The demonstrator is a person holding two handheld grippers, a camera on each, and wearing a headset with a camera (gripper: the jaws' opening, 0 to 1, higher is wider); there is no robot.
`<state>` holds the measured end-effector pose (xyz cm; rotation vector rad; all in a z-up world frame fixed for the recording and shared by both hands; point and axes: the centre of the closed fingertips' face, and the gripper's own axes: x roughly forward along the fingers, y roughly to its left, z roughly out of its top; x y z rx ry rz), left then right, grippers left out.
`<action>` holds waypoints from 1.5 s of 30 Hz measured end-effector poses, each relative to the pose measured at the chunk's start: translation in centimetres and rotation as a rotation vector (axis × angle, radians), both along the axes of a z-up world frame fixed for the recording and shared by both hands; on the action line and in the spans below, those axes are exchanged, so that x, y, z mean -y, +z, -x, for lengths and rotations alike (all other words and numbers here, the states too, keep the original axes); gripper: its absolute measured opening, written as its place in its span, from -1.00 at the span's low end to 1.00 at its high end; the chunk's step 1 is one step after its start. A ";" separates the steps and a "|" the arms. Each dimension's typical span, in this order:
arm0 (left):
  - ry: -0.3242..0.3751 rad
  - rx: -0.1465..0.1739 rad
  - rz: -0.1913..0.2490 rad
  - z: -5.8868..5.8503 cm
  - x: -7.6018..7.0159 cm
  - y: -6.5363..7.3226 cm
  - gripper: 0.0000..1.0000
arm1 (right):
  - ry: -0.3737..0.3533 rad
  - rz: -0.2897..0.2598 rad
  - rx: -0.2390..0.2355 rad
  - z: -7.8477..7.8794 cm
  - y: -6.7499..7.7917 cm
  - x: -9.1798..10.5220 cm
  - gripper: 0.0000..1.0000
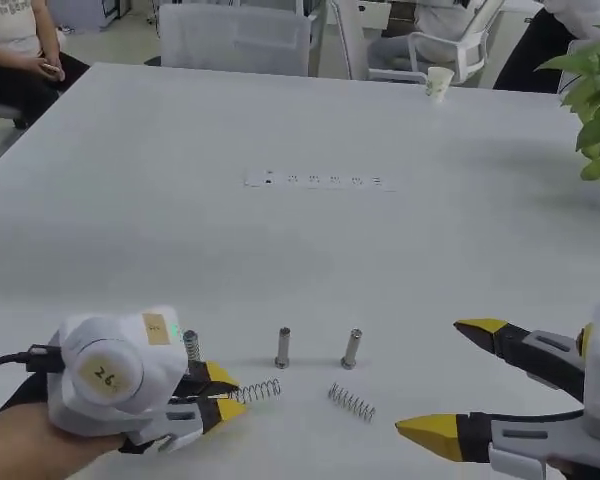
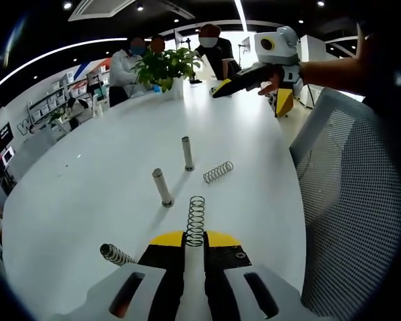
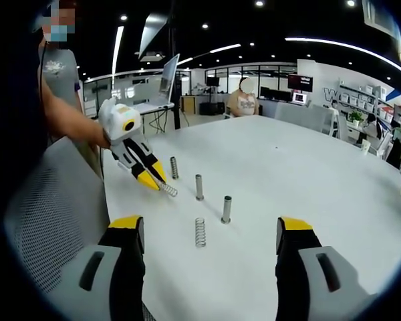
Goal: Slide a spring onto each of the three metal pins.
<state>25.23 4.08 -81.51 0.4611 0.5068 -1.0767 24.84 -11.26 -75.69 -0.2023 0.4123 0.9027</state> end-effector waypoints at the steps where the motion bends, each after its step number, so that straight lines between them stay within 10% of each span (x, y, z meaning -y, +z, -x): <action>1: -0.002 0.009 0.007 0.1 -0.1 0.4 -0.95 | 0.000 -0.001 0.001 0.0 0.1 0.0 0.60; 16: -0.033 0.065 0.091 1.9 -0.8 5.4 -0.95 | 0.037 -0.005 -0.012 0.4 0.8 -1.5 0.45; 31: -0.062 0.106 0.126 3.1 0.4 6.9 -0.95 | 0.237 0.030 -0.003 1.1 3.5 -5.0 -0.31; 45: -0.090 0.145 0.157 3.5 1.4 8.2 -0.95 | 0.413 0.057 -0.013 2.4 3.9 -9.5 -0.49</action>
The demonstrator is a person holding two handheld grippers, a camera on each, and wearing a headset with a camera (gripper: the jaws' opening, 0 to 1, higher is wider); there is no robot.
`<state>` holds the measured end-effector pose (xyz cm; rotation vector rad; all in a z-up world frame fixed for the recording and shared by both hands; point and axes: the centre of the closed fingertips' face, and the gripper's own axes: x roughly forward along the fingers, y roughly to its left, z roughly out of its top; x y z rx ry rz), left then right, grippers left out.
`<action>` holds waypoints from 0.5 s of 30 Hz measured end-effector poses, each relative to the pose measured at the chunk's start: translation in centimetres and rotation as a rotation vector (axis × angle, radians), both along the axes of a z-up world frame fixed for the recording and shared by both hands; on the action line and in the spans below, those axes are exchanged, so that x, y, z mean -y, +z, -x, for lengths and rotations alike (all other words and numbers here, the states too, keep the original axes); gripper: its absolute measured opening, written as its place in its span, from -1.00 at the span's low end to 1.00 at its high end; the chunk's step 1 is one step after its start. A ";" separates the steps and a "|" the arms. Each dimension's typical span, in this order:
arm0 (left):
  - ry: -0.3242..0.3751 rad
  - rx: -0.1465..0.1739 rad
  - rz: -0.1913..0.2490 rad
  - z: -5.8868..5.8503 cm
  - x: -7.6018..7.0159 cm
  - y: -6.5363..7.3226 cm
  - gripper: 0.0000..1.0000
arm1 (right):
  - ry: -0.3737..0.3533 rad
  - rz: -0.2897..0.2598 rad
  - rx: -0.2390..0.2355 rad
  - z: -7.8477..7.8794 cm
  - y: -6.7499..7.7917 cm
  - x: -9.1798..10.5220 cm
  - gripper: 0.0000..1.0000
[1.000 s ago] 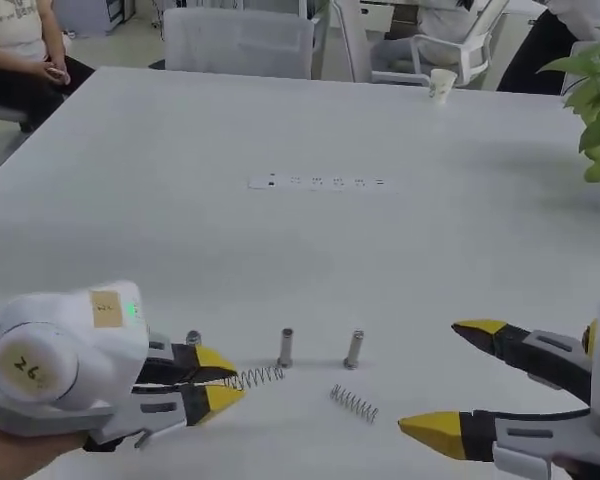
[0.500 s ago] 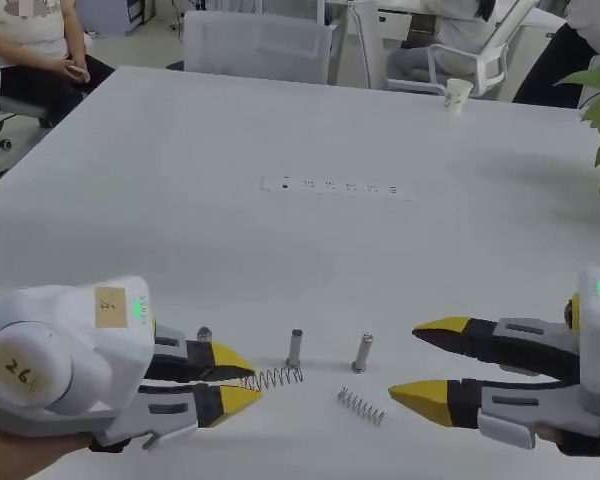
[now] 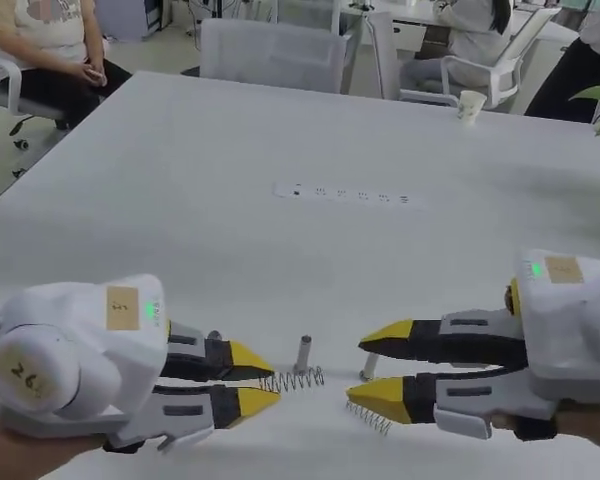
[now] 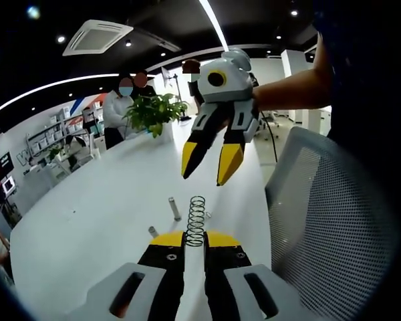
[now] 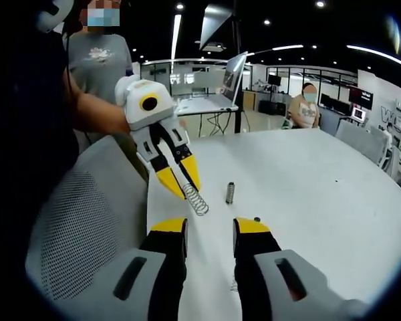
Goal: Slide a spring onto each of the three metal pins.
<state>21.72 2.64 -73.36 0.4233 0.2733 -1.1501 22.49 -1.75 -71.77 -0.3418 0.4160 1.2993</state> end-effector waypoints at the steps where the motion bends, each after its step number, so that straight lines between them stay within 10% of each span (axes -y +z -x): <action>1: 0.001 0.003 0.002 0.0 0.0 0.1 -0.95 | 0.004 0.000 0.000 0.0 0.0 -0.2 -0.51; 15: -0.041 0.027 0.050 0.9 0.7 1.3 -0.95 | 0.090 -0.032 -0.053 1.4 0.3 -2.1 -0.64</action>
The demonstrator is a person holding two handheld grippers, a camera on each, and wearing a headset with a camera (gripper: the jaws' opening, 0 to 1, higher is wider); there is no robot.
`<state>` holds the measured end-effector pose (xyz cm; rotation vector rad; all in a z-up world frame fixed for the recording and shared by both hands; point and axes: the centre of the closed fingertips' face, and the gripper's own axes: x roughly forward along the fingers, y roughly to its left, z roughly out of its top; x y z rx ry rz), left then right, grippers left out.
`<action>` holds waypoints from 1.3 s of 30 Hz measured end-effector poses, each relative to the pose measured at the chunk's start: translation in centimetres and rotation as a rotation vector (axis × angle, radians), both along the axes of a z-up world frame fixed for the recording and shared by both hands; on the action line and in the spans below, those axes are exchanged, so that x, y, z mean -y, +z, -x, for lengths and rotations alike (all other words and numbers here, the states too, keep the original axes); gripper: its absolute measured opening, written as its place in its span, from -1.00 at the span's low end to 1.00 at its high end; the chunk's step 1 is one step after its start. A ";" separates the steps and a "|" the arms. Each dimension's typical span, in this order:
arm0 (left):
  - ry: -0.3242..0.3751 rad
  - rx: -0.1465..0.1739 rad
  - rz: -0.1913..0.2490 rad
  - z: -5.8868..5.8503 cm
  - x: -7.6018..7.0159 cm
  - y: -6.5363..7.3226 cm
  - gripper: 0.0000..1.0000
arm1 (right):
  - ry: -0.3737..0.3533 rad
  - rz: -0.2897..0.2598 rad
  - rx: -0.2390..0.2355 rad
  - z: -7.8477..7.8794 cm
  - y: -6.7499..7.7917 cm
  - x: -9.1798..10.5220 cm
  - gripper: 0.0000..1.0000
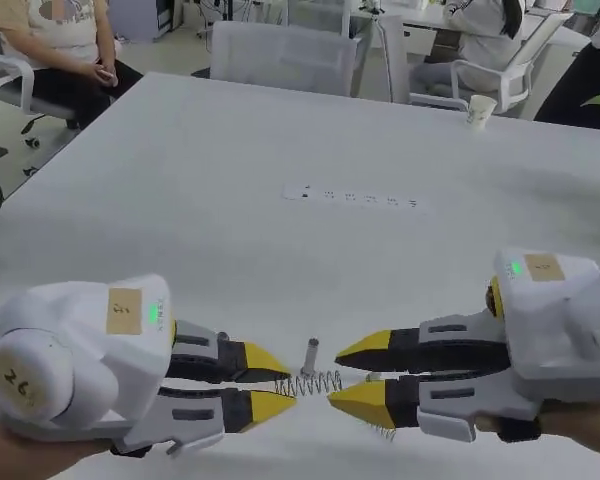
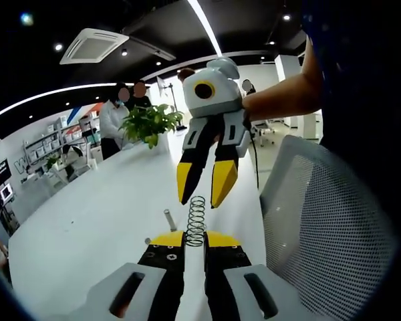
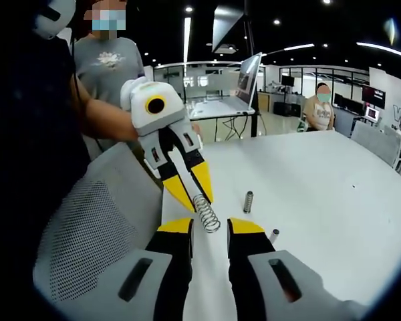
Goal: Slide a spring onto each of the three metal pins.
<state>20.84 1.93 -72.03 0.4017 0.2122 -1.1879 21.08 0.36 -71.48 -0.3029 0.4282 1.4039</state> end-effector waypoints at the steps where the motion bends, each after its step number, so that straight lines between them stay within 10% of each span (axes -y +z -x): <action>1: -0.005 -0.002 0.004 0.1 0.1 0.1 -0.95 | 0.002 -0.001 -0.001 0.0 0.0 0.0 -0.66; 23: -0.030 0.029 0.067 0.6 1.0 1.7 -0.95 | 0.024 -0.089 -0.077 0.8 1.4 -0.7 -0.78; 39: -0.020 0.023 0.086 0.5 1.2 1.6 -0.95 | 0.048 -0.057 -0.100 1.2 1.2 -1.3 -0.82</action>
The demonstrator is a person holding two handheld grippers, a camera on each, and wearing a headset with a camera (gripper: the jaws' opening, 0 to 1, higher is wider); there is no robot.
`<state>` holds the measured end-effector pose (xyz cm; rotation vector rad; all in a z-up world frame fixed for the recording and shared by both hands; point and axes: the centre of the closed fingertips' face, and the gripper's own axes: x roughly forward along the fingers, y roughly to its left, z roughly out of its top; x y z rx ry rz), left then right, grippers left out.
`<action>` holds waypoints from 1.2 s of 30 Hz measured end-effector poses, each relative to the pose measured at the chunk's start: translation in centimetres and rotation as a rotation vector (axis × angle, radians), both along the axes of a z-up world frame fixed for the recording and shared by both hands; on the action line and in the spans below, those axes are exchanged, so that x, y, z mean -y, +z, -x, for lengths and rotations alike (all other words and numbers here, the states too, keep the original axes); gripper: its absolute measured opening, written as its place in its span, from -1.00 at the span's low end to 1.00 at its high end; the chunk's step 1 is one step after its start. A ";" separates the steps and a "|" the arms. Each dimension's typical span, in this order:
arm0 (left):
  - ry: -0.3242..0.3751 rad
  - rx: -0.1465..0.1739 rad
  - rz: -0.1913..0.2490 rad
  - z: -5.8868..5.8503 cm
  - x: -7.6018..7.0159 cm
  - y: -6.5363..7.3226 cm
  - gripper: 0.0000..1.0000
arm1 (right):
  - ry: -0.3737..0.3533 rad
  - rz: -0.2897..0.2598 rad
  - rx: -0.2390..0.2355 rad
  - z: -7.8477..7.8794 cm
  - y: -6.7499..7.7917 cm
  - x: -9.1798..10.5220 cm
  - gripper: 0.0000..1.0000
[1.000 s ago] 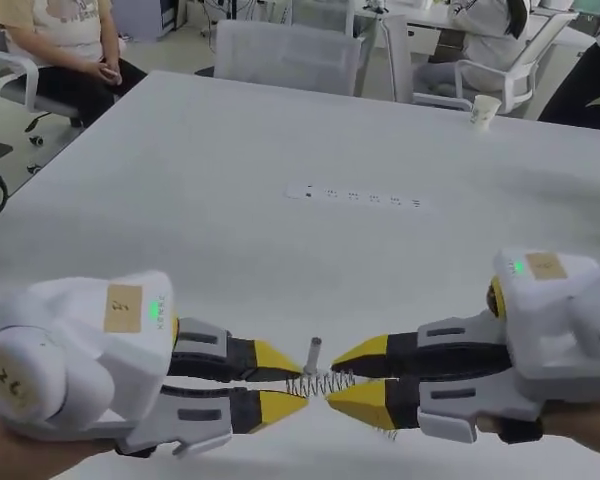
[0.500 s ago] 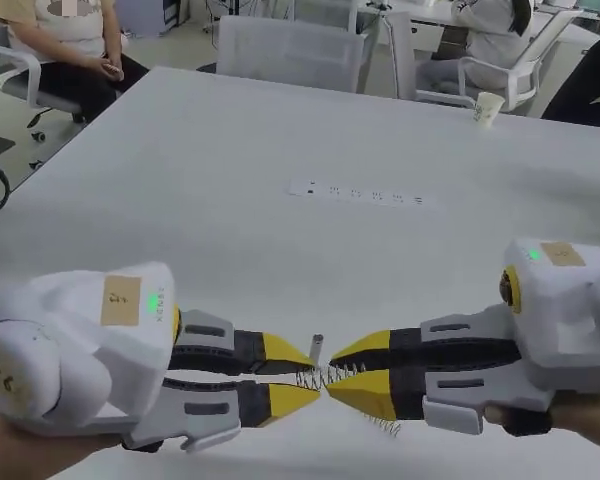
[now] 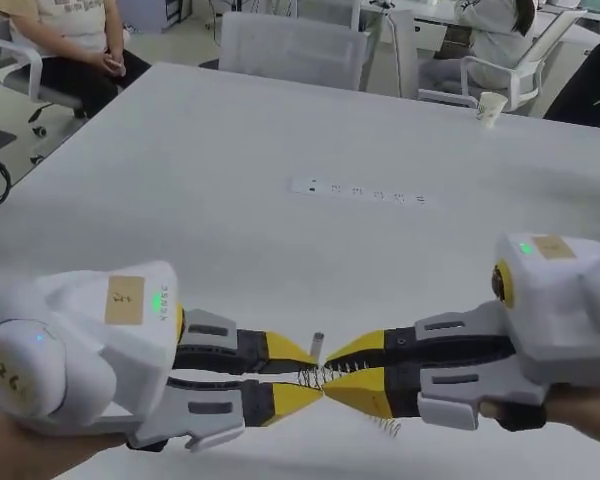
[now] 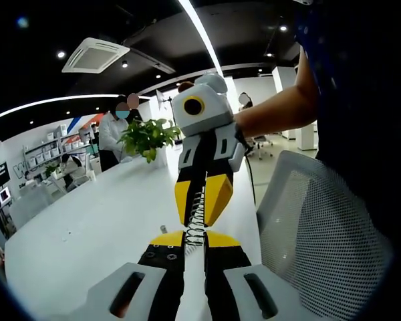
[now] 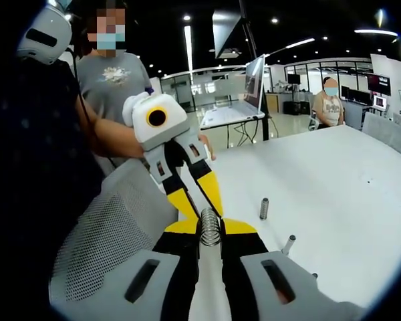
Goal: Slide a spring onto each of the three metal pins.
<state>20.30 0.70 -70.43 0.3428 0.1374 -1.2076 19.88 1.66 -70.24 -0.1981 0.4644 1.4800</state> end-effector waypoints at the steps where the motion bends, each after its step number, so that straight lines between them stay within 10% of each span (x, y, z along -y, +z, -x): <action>1: 0.000 0.000 0.003 0.0 0.0 0.0 -0.95 | 0.003 0.006 -0.003 0.0 0.0 0.0 -0.82; 20: 0.026 -0.009 -0.016 -0.7 -0.4 -0.4 -0.94 | 0.124 0.303 0.050 -0.5 -0.1 -0.9 -0.84; 36: 0.063 -0.047 0.004 -1.5 -1.3 -0.8 -0.83 | 0.194 0.392 0.079 -1.1 -0.1 -2.2 -0.84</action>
